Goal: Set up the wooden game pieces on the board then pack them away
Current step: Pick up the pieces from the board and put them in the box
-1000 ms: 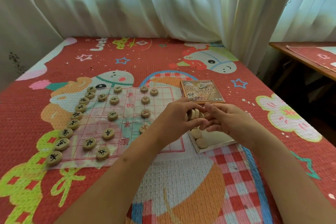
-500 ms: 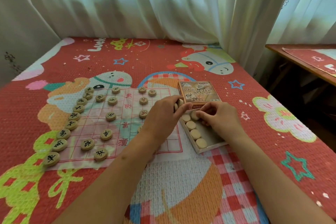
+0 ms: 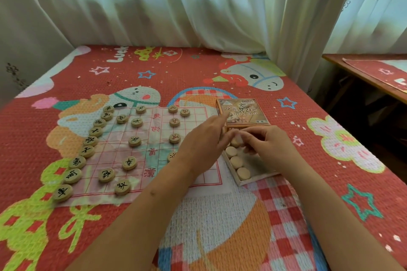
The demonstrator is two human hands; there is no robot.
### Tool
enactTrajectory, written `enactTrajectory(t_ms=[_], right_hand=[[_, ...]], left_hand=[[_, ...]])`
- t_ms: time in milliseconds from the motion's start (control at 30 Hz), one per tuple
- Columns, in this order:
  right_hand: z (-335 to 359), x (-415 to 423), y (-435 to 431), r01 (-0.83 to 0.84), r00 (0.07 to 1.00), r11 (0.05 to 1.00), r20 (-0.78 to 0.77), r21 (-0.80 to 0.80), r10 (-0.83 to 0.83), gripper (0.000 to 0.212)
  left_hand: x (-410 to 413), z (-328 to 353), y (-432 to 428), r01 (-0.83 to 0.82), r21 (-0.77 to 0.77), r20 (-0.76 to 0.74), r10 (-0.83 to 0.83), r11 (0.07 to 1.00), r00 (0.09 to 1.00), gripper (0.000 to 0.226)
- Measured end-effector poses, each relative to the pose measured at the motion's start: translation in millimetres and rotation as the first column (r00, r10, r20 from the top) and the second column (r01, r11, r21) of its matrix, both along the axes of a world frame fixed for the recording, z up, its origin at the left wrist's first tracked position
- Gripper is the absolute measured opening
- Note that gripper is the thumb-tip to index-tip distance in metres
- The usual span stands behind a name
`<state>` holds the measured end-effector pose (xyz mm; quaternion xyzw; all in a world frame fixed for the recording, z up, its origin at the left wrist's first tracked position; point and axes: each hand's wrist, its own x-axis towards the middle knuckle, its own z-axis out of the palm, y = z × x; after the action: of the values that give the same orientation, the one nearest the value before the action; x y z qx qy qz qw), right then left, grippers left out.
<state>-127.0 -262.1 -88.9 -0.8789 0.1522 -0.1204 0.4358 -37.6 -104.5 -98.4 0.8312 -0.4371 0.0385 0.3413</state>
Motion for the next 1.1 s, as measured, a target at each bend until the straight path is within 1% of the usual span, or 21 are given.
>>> enactTrajectory(t_ms=[33,67,133,200,300,333,367,400,433,467,533,600,633,700,767,867,900,967,1000,1067,1100], right_hand=[[-1,-2,-2,0.022,0.999,0.983,-0.032,-0.184,-0.028,0.014],[-2,-3,-2,0.027,0.997,0.955,-0.055,-0.296,-0.045,0.014],[-4,-3,-1,0.031,0.996,0.948,-0.072,-0.317,-0.057,0.007],[-6,-3,0,0.051,0.993,0.956,-0.09,-0.29,-0.08,0.012],[-7,-2,1,0.07,0.992,0.936,-0.078,-0.346,-0.102,0.016],[-5,-2,2,0.081,0.995,0.943,-0.027,-0.323,-0.094,0.017],[-4,-2,3,0.07,0.997,0.972,0.03,-0.226,-0.065,0.02],[0,-2,5,0.016,0.998,0.998,0.067,-0.064,-0.011,0.024],[3,-4,8,-0.062,0.995,0.993,0.078,0.097,0.054,0.026],[5,-4,9,-0.122,0.991,0.972,0.073,0.202,0.11,0.026],[6,-6,9,-0.177,0.984,0.946,0.054,0.272,0.169,0.021],[8,-7,5,-0.155,0.988,0.95,0.048,0.271,0.147,0.017],[8,-8,0,-0.121,0.993,0.967,0.042,0.223,0.114,0.015],[9,-11,-12,-0.045,0.999,0.999,-0.015,0.03,0.045,0.009],[10,-14,-19,-0.062,0.989,0.99,-0.14,-0.129,0.043,0.009],[4,-14,-16,-0.108,0.963,0.963,-0.266,-0.246,0.04,0.022],[3,-13,-15,-0.103,0.967,0.95,-0.252,-0.296,0.026,0.025],[4,-11,-11,-0.065,0.99,0.938,-0.138,-0.341,0.018,0.027],[6,-10,-8,-0.052,0.997,0.961,-0.065,-0.273,0.036,0.028],[11,-10,3,-0.132,0.991,0.99,0.009,0.053,0.132,0.032],[12,-10,9,-0.189,0.982,0.96,0.011,0.209,0.191,0.033]], left_hand=[[0,1,1,-0.008,-0.02,-0.03,0.007,1.0,1.0,0.058],[0,2,2,-0.009,-0.037,-0.068,0.006,0.999,0.998,0.057],[-2,6,6,0.006,-0.045,-0.152,-0.013,0.999,0.988,0.056],[-5,8,8,0.034,-0.03,-0.231,-0.04,0.999,0.972,0.058],[-6,7,6,0.083,0.017,-0.247,-0.076,0.996,0.966,0.064],[-6,5,4,0.11,0.031,-0.232,-0.1,0.993,0.968,0.067],[-7,3,3,0.14,0.047,-0.222,-0.127,0.989,0.967,0.069],[-8,2,1,0.171,0.068,-0.22,-0.152,0.983,0.964,0.07],[-8,1,0,0.195,0.093,-0.222,-0.171,0.976,0.96,0.071],[-11,2,0,0.21,0.116,-0.227,-0.18,0.971,0.957,0.072],[-14,5,-2,0.223,0.149,-0.214,-0.188,0.963,0.958,0.077],[-16,8,-1,0.218,0.158,-0.188,-0.188,0.963,0.964,0.085],[-17,8,0,0.206,0.151,-0.174,-0.179,0.967,0.968,0.086],[-15,10,3,0.175,0.111,-0.171,-0.154,0.978,0.973,0.079],[-13,11,8,0.153,0.059,-0.213,-0.137,0.986,0.967,0.067],[-12,15,12,0.157,0.022,-0.261,-0.146,0.987,0.954,0.06],[-13,16,14,0.159,0.016,-0.269,-0.148,0.987,0.952,0.059],[-16,18,14,0.171,0.003,-0.274,-0.164,0.985,0.948,0.058],[-19,18,13,0.182,-0.001,-0.272,-0.176,0.983,0.946,0.058],[-24,18,10,0.208,-0.022,-0.263,-0.207,0.978,0.942,0.062],[-25,18,8,0.22,-0.033,-0.247,-0.221,0.975,0.943,0.066]])
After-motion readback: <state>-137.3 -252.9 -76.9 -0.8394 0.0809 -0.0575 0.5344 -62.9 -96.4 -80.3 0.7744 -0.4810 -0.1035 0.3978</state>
